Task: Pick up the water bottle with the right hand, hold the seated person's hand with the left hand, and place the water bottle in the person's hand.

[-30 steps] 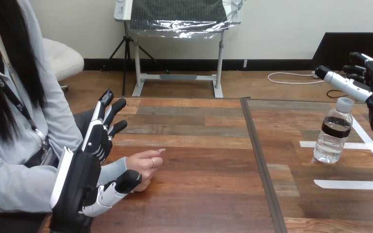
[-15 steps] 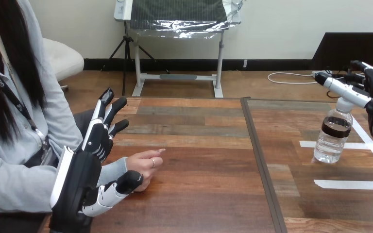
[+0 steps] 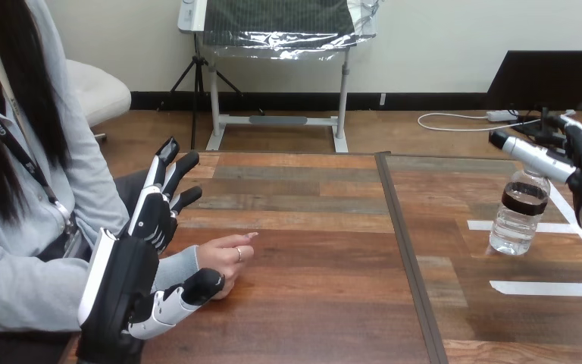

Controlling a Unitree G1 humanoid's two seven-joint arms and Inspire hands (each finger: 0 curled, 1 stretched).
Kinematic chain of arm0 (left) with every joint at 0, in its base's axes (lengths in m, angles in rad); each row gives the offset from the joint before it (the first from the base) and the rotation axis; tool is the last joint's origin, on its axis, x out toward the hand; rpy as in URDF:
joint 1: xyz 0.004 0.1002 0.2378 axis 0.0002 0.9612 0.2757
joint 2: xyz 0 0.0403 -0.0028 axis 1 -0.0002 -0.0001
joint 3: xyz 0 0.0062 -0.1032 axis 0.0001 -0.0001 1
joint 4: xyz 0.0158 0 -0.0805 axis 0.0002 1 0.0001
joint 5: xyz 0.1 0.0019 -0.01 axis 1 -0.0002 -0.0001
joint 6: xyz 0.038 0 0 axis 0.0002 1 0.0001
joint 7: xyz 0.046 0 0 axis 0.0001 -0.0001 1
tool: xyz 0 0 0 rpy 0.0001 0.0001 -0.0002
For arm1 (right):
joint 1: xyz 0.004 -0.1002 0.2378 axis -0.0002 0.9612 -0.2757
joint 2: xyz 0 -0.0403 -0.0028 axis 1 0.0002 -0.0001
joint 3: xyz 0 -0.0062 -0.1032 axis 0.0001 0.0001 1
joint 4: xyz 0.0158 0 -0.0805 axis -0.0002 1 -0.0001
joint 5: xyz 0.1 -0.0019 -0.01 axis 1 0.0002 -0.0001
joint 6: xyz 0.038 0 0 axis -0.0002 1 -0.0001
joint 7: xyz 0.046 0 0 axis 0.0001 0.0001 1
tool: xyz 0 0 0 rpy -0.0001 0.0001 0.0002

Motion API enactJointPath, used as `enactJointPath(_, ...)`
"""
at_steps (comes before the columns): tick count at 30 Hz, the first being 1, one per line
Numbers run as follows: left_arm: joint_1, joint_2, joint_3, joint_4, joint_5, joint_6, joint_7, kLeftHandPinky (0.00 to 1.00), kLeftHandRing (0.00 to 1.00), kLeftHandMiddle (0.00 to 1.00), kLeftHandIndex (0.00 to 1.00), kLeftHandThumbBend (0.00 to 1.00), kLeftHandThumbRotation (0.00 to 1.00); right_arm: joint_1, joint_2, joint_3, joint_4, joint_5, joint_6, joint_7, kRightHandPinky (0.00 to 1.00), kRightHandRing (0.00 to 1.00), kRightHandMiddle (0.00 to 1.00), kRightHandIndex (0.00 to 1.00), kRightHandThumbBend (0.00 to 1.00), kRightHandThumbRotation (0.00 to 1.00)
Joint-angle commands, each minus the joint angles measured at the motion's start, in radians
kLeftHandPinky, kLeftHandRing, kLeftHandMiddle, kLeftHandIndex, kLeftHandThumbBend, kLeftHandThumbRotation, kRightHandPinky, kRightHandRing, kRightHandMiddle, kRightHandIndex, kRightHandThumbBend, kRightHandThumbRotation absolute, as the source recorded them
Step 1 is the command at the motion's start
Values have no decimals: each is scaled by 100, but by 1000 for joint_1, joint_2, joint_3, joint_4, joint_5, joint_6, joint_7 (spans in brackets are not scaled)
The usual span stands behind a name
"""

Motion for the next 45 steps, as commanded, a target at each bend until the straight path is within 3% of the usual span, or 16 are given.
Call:
enactJointPath(1,-21,7,4,-51,-29,-24,-10,88,97,100,100,100,73,-20,14,7,-1,-2,8,9,80,85,86,91,96,42)
enactJointPath(20,5,17,2,-87,-74,-9,-56,91,99,100,100,100,69,14,30,12,2,-10,41,22,82,86,87,91,93,39)
enactJointPath(32,6,19,18,-86,-62,-29,-56,92,98,100,99,100,71,40,40,21,1,-15,35,22,81,86,87,91,87,36)
enactJointPath(45,27,21,19,-122,-67,-4,-53,90,96,99,97,100,71,61,57,13,0,-1,45,25,83,85,86,91,83,31)
